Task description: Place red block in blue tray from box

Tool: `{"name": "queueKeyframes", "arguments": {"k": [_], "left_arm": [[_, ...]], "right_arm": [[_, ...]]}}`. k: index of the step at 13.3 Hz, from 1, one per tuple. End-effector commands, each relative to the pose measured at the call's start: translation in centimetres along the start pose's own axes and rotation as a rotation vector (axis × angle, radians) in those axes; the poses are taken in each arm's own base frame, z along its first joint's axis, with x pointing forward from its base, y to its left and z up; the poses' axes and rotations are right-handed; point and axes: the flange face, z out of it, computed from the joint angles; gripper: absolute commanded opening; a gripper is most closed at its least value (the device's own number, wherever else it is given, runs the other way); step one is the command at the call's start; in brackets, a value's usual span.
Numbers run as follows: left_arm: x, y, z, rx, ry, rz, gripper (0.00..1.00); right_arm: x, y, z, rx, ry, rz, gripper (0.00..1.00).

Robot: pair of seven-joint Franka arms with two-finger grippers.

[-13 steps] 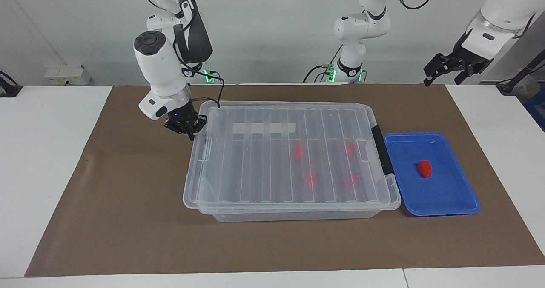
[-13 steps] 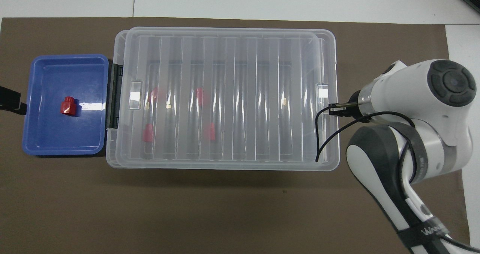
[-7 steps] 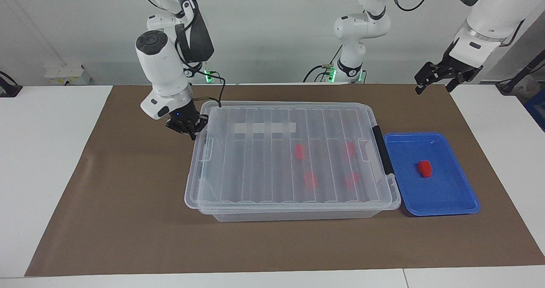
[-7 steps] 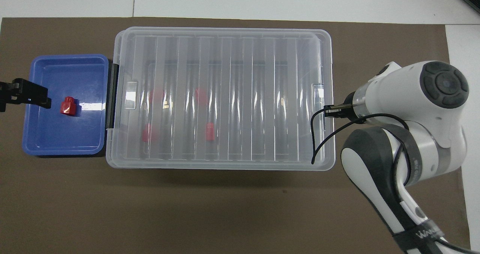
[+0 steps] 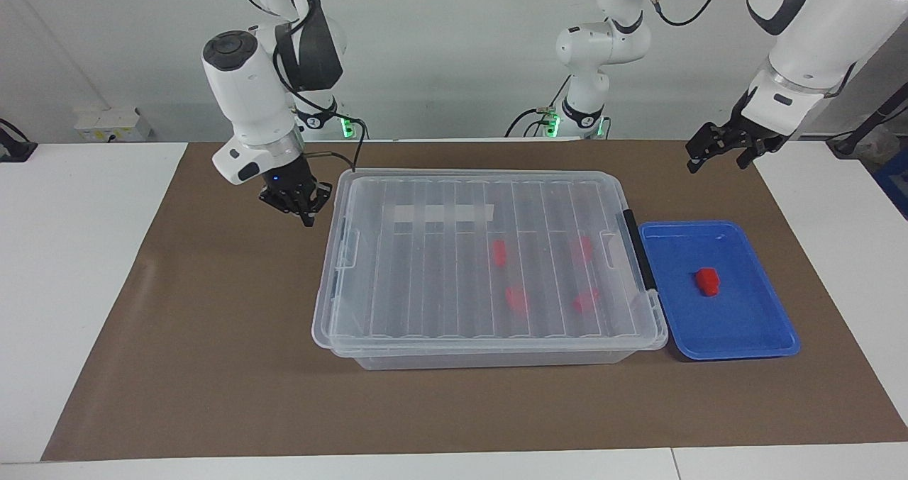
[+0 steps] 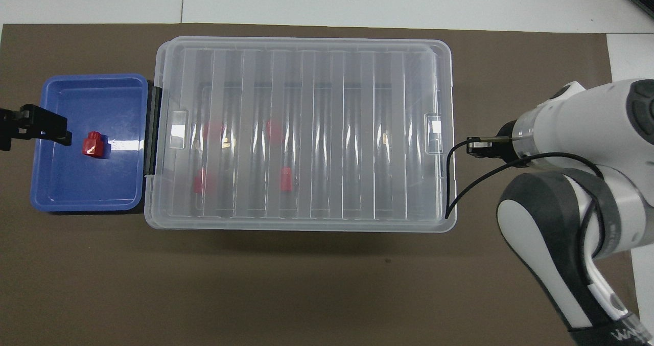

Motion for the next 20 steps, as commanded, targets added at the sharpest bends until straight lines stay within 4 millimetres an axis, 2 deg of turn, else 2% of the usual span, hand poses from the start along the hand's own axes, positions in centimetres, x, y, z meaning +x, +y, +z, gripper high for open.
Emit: {"name": "queueKeyframes", "arguments": {"k": [1,2,3,4,8,11,13,14,16,20], "left_arm": [[-0.4,0.4,-0.2,-0.007,0.015,-0.009,1.0],[-0.4,0.6,-0.1,-0.007,0.015,-0.005,1.0],[-0.5,1.0,-0.1,-0.006,0.014,0.012,1.0],[-0.5,0.7,-0.2,-0.007,0.014,0.009,1.0],[-0.5,0.1,-0.1,-0.007,0.008,-0.008,1.0],[-0.6,-0.1,-0.2,-0.007,0.006,-0.011,1.0],[-0.6,-0.1,-0.2,-0.007,0.006,-0.011,1.0],[-0.6,-0.1,-0.2,-0.007,0.006,-0.011,1.0],[-0.6,-0.1,-0.2,-0.007,0.006,-0.011,1.0],[-0.7,-0.1,-0.3,-0.007,0.009,-0.011,1.0]], "right_arm": [[-0.7,3.0,-2.0,0.0,-0.008,0.087,0.38],[-0.8,3.8,-2.6,-0.002,-0.007,0.101,0.64],[-0.7,4.4,-3.1,-0.005,-0.004,0.111,0.96],[-0.2,5.2,-4.4,-0.007,0.012,0.122,1.0],[1.1,9.4,-8.4,-0.064,0.031,0.176,1.0],[2.9,10.4,-10.9,-0.077,0.022,0.196,1.0],[3.3,10.8,-12.8,-0.079,0.017,0.204,1.0],[3.4,10.7,-13.1,-0.077,0.001,0.203,1.0],[3.0,10.2,-12.6,-0.084,-0.046,0.197,1.0],[1.4,9.6,-12.0,-0.087,-0.112,0.184,1.0]]}}
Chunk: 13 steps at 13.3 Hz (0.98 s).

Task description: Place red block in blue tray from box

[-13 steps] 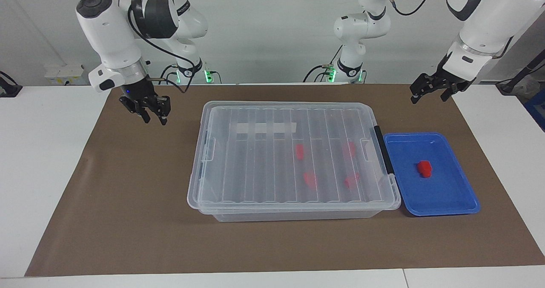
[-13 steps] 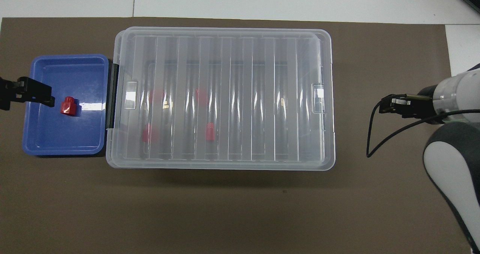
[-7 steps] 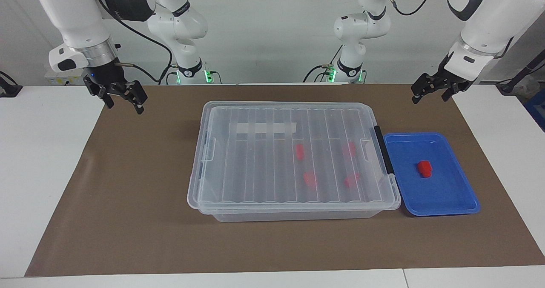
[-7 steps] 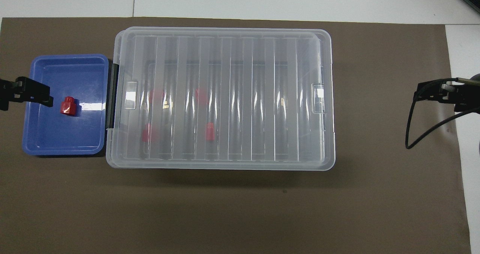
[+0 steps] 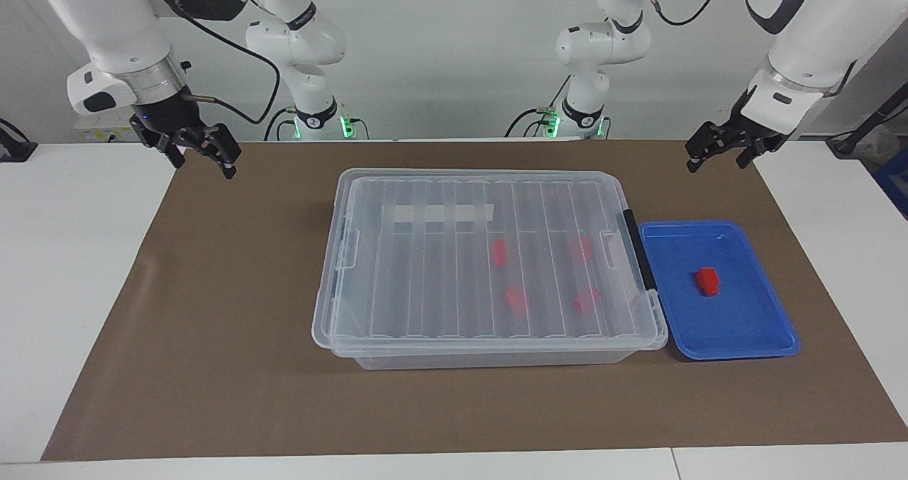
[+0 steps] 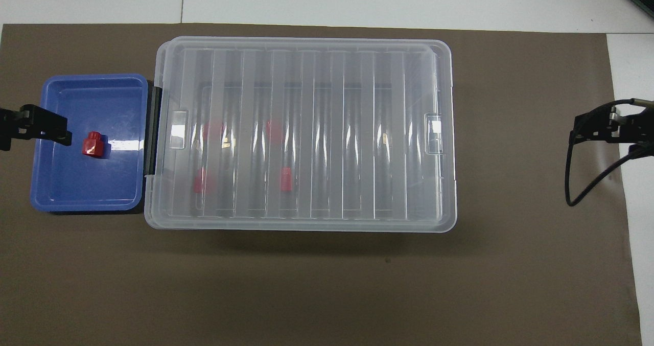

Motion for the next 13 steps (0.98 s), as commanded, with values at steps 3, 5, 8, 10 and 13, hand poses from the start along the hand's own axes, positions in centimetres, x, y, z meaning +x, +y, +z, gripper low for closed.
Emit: {"name": "queueKeyframes", "arguments": {"k": [3,5,8,10,13], "left_arm": [[-0.65,-0.11,-0.2,-0.007,0.006,-0.011,1.0],[-0.66,-0.11,-0.18,-0.007,0.005,-0.011,1.0],[-0.66,-0.11,-0.18,-0.007,0.005,-0.011,1.0],[-0.65,-0.11,-0.2,-0.007,0.006,-0.011,1.0],[-0.66,-0.11,-0.18,-0.007,0.005,-0.011,1.0]], "right_arm": [[-0.55,-0.03,0.27,-0.003,-0.021,0.009,1.0],[-0.47,-0.03,0.14,0.005,-0.014,0.012,1.0],[-0.5,-0.2,0.27,0.005,-0.015,0.007,1.0],[-0.54,-0.19,0.39,0.004,-0.017,0.007,1.0],[-0.52,-0.4,0.65,0.007,-0.009,0.002,1.0]]}}
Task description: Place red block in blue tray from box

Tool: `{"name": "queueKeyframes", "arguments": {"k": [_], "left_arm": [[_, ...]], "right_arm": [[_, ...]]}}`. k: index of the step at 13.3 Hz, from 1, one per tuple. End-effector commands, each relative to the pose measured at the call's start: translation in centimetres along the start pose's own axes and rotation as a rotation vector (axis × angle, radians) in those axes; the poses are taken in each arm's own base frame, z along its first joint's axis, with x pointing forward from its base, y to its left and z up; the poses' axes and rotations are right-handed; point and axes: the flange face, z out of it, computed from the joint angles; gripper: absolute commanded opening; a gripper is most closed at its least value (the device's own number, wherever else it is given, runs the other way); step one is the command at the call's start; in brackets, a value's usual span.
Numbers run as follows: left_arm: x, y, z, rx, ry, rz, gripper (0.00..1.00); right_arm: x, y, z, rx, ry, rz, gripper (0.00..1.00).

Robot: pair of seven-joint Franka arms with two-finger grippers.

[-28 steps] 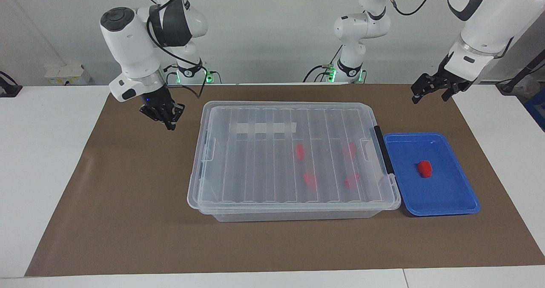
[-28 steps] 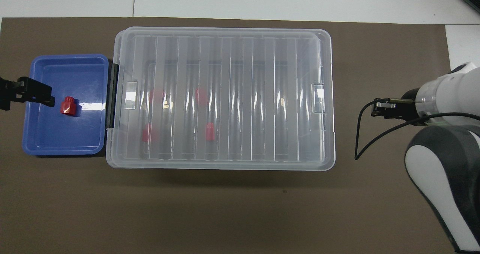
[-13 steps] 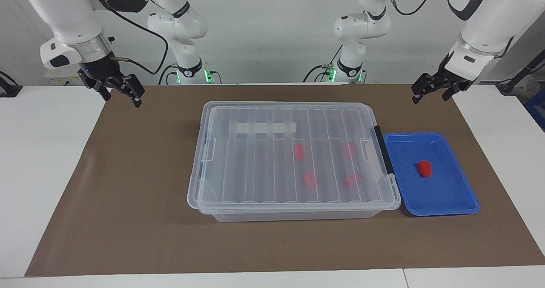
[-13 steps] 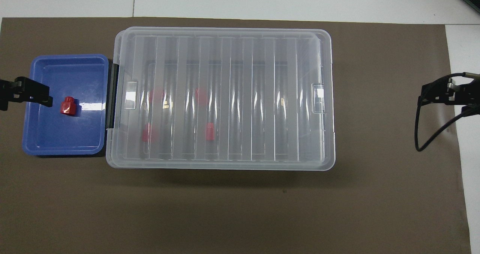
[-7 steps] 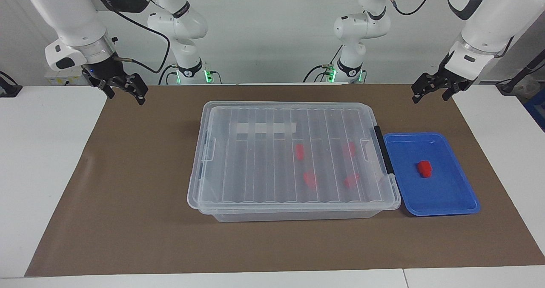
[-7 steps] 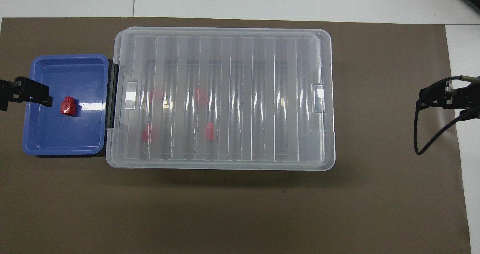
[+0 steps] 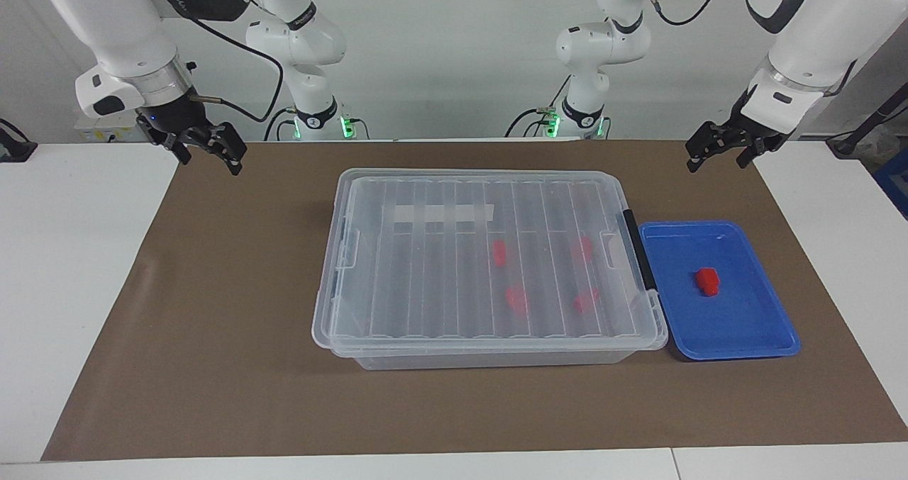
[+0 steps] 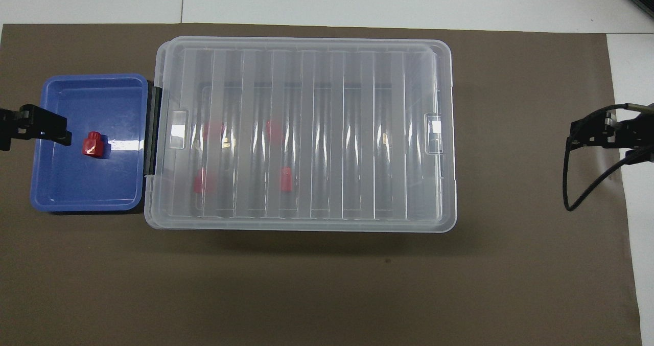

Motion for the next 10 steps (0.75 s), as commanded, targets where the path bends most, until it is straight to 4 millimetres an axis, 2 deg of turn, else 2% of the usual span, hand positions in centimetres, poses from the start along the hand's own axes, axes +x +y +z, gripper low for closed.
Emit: {"name": "queueKeyframes", "arguments": {"k": [1,10], "left_arm": [[-0.64,-0.11,-0.14,-0.007,0.004,-0.011,1.0],[-0.62,-0.11,-0.16,-0.007,0.006,-0.011,1.0]], "right_arm": [[-0.35,-0.33,0.32,0.011,0.011,0.001,1.0],[-0.5,-0.67,0.49,0.02,0.012,-0.024,1.0]]}}
